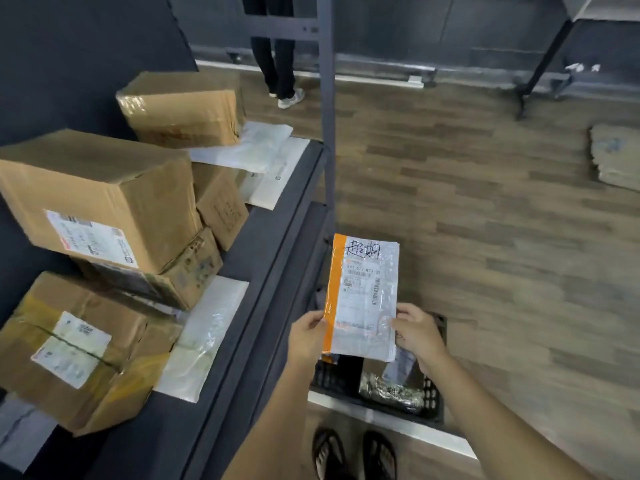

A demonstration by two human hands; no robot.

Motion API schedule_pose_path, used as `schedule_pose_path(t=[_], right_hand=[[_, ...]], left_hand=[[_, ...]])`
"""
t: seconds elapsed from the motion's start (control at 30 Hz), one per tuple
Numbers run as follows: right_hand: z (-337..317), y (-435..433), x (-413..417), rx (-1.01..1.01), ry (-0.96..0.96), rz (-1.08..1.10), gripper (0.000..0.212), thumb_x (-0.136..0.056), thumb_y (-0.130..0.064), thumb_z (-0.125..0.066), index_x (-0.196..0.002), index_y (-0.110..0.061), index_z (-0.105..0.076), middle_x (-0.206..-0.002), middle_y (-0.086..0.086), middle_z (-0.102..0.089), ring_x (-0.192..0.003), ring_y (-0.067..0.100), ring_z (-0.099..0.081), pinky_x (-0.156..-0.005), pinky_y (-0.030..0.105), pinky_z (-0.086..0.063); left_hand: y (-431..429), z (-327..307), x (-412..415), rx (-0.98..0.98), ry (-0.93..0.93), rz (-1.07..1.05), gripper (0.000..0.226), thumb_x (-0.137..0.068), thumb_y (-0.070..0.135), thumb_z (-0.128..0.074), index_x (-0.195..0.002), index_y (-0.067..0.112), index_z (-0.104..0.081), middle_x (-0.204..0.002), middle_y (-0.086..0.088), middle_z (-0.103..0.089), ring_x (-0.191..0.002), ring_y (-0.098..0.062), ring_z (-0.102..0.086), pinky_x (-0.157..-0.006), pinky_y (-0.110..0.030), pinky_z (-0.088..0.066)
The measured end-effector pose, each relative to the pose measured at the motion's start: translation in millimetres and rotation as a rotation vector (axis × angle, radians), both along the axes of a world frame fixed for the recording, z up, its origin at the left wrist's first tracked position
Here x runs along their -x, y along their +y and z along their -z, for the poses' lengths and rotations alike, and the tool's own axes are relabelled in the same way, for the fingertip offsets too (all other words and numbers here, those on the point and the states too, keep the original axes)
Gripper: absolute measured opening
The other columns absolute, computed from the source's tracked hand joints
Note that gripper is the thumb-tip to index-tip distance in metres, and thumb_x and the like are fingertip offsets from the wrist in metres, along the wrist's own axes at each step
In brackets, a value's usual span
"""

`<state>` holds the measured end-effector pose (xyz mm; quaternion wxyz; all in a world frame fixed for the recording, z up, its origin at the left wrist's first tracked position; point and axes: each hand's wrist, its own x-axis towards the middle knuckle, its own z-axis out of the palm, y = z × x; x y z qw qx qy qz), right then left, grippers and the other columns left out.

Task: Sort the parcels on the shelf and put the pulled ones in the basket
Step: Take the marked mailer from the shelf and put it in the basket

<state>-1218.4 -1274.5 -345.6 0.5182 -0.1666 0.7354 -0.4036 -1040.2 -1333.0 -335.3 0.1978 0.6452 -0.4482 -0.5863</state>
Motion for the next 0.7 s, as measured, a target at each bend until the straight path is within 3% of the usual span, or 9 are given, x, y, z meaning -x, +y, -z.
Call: schedule_pose_path(t=[0.07,0.17,0.3,0.37,0.43,0.53,0.63,0.7], right_hand=[[33.2,0.0,-3.0,-0.076,-0.012,0.003,0.027,-0.087,0.001,-0.057,-0.112,-0.008,-0.06,-0.1,0.005,-0.066,-0.088,0.021,-0.064,-0.072,0.032,-0.053],[94.8,-1.9,-7.0,-0.173,0.037,0.01,0.036,-0.082,0.004,-0.056,-0.117,-0.005,-0.06,-0.102,0.009,-0.067,-0.093,0.026,-0.065,-0.083,0.039,-0.054],[183.6,-5.9,-9.7,-0.256,0.088,0.0,0.029,-0.084,0.008,-0.055,-0.106,-0.008,-0.061,-0.084,-0.002,-0.064,-0.075,0.014,-0.061,-0.062,0.025,-0.044],[229.7,-7.0,-10.6,-0.278,0.138,-0.022,0.027,-0.085,0.005,-0.055,-0.108,-0.007,-0.062,-0.094,0.005,-0.068,-0.081,0.018,-0.063,-0.064,0.026,-0.046],[275.0,-7.9,-11.1,-0.321,0.219,-0.094,0.034,-0.085,-0.001,-0.056,-0.116,-0.01,-0.062,-0.107,0.01,-0.068,-0.092,0.024,-0.065,-0.074,0.03,-0.05],[331.5,-11.2,-14.3,-0.359,0.222,-0.128,0.038,-0.085,-0.001,-0.056,-0.122,-0.012,-0.057,-0.109,0.012,-0.067,-0.08,0.022,-0.063,-0.063,0.028,-0.05],[389.4,-21.0,-19.1,-0.355,0.224,-0.151,0.044,-0.087,0.003,-0.05,-0.128,-0.012,-0.052,-0.115,0.012,-0.065,-0.083,0.022,-0.061,-0.057,0.024,-0.046],[434.4,-33.7,-25.4,-0.342,0.183,-0.138,0.047,-0.085,0.009,-0.045,-0.127,-0.012,-0.052,-0.107,0.009,-0.062,-0.088,0.026,-0.061,-0.067,0.031,-0.051]], left_hand=[[-4.8,32.5,0.2,-0.06,-0.054,0.009,0.018,-0.092,0.007,-0.052,-0.091,0.017,-0.067,-0.087,-0.001,-0.067,-0.09,-0.024,-0.066,-0.078,-0.034,-0.054],[-10.8,93.0,5.3,-0.117,-0.146,0.065,0.022,-0.094,0.011,-0.05,-0.109,0.012,-0.066,-0.104,-0.005,-0.069,-0.091,-0.02,-0.062,-0.077,-0.028,-0.048],[-17.7,187.5,16.0,-0.145,-0.231,0.159,0.021,-0.094,0.012,-0.048,-0.11,0.016,-0.061,-0.109,-0.012,-0.068,-0.101,-0.033,-0.062,-0.089,-0.042,-0.048],[-17.9,231.4,21.7,-0.157,-0.279,0.214,0.029,-0.096,0.017,-0.046,-0.124,0.018,-0.056,-0.112,-0.003,-0.063,-0.104,-0.026,-0.058,-0.091,-0.037,-0.047],[-16.2,271.3,26.5,-0.206,-0.286,0.24,0.037,-0.099,0.018,-0.041,-0.136,0.018,-0.045,-0.123,-0.002,-0.056,-0.102,-0.019,-0.055,-0.083,-0.025,-0.043],[-19.7,329.1,31.1,-0.235,-0.257,0.224,0.037,-0.102,0.021,-0.037,-0.138,0.013,-0.04,-0.109,0.0,-0.053,-0.077,-0.006,-0.049,-0.061,-0.009,-0.039],[-35.1,384.9,30.1,-0.268,-0.236,0.125,0.04,-0.102,0.018,-0.035,-0.138,0.003,-0.044,-0.12,0.0,-0.055,-0.083,-0.004,-0.044,-0.077,-0.015,-0.041],[-43.6,419.8,27.1,-0.305,-0.216,0.057,0.036,-0.103,0.021,-0.032,-0.134,0.008,-0.046,-0.101,0.01,-0.051,-0.076,0.001,-0.042,-0.069,-0.009,-0.034]])
